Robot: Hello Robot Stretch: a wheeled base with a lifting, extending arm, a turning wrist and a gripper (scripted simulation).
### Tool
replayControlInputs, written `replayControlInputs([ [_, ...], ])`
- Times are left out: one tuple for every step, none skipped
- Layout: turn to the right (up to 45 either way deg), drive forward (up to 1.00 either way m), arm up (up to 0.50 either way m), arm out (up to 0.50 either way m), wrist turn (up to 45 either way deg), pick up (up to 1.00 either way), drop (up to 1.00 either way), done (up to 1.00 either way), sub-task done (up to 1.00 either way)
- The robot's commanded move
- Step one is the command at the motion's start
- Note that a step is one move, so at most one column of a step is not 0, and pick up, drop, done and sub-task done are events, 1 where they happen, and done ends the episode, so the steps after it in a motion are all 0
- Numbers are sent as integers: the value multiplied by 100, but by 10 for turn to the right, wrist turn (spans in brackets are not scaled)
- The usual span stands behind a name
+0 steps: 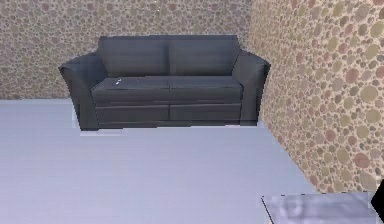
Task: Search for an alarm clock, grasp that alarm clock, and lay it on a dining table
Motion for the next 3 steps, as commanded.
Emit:
replayControlInputs([
  [0,0,0,0,450,0,0,0,0],
  [0,0,0,0,450,0,0,0,0],
  [0,0,0,0,300,0,0,0,0],
])
